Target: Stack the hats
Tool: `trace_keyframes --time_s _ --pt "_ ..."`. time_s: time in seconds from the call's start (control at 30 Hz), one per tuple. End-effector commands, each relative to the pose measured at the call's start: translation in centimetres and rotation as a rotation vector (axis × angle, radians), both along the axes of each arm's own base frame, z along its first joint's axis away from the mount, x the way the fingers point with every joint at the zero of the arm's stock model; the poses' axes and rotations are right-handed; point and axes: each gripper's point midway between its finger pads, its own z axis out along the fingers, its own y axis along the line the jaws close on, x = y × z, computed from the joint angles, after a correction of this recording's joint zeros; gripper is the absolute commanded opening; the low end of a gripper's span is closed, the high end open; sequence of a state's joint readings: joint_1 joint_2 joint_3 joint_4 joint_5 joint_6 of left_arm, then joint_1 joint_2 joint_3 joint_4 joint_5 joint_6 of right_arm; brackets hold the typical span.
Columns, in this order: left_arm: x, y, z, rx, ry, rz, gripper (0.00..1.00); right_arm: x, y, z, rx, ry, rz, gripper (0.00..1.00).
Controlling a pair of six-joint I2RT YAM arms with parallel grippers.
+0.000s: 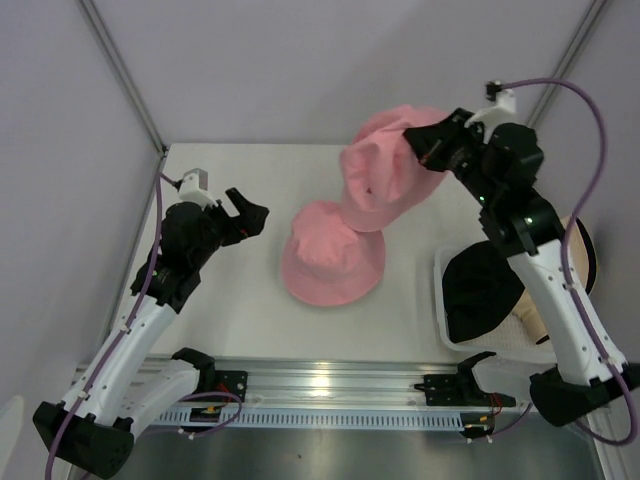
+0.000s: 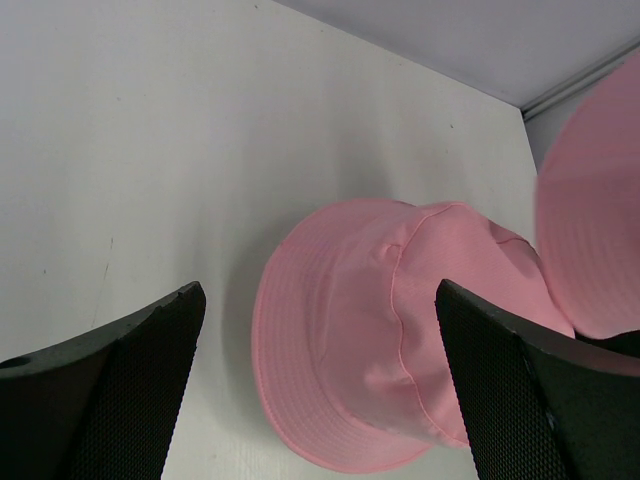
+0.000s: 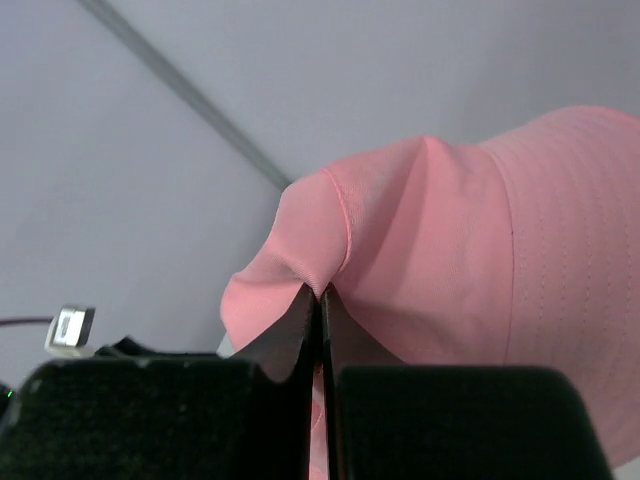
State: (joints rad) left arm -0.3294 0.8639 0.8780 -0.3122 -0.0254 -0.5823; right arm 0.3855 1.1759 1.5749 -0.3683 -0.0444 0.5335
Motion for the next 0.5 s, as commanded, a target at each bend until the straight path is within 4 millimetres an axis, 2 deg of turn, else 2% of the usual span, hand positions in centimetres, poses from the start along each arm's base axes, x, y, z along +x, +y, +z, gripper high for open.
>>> trace_keyframes --time_s 0.0,0.07,0.23,0.3,0.37,0.47 --pt "0.6 1.0 2.1 0.014 -0.058 0.05 0.99 -1.5 5.2 4.9 0.103 -0.138 0.207 0.0" --pt "0.7 1.9 1.8 0.025 -0.05 0.097 1.0 -2.4 6.9 5.5 0.133 -0.145 0.291 0.0" --pt "0.4 3.4 1.9 0.006 -0.051 0.152 1.0 -3.4 10.8 3.7 0.173 -0.069 0.487 0.0" --pt "0.3 3.8 1.9 -0.003 -0.054 0.171 0.99 -3.9 11.6 3.3 0.187 -0.046 0.531 0.0" --pt "0.1 4.0 2.1 -0.006 -0.066 0.179 1.0 -4.0 11.5 3.6 0.199 -0.035 0.53 0.0" --pt "0.0 4.5 2.2 -0.002 -0.071 0.198 0.99 -5.2 11.4 5.2 0.224 -0.055 0.559 0.0"
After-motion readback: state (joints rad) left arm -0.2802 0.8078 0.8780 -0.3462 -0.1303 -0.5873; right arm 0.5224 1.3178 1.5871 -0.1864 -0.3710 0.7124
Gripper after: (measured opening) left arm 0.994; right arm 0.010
